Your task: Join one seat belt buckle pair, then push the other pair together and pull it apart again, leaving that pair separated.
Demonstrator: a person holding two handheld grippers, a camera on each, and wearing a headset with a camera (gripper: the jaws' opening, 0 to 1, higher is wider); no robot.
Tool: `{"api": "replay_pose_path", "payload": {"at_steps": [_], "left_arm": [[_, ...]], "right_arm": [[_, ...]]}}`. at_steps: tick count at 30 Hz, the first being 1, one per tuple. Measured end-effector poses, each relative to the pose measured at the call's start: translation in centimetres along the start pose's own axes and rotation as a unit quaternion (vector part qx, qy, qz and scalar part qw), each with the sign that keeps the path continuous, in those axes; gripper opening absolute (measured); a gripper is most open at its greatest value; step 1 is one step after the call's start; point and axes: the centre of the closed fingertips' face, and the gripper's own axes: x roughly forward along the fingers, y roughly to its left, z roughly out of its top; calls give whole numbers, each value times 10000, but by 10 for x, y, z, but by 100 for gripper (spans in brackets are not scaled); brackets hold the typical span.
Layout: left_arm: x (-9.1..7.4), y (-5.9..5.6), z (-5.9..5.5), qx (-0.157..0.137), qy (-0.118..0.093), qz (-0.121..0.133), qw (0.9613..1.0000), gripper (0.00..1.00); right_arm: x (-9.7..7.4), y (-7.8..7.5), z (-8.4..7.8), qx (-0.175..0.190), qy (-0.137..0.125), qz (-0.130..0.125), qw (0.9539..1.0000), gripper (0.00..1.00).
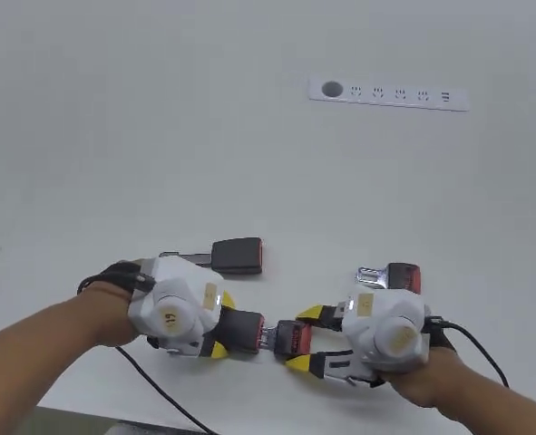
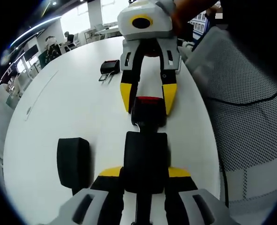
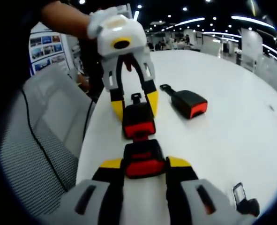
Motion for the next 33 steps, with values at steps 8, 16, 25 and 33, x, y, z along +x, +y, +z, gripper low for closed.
{"api": "replay_pose_path", "payload": {"at_steps": [8, 16, 25, 33], "left_arm": [[0, 0, 0, 65, -9, -48, 10000, 34], [0, 2, 0, 137, 52, -88, 9999, 34], [0, 1, -1, 143, -36, -118, 9998, 34], [-2, 0, -3, 40, -276, -91, 9996, 34]], "right_arm": [[2, 0, -1, 34, 66, -19, 10000, 34], [14, 2, 10, 90, 122, -157, 9998, 34], [13, 5, 5, 57, 199, -26, 9998, 34], [11, 4, 5, -46, 77, -32, 10000, 34]]}}
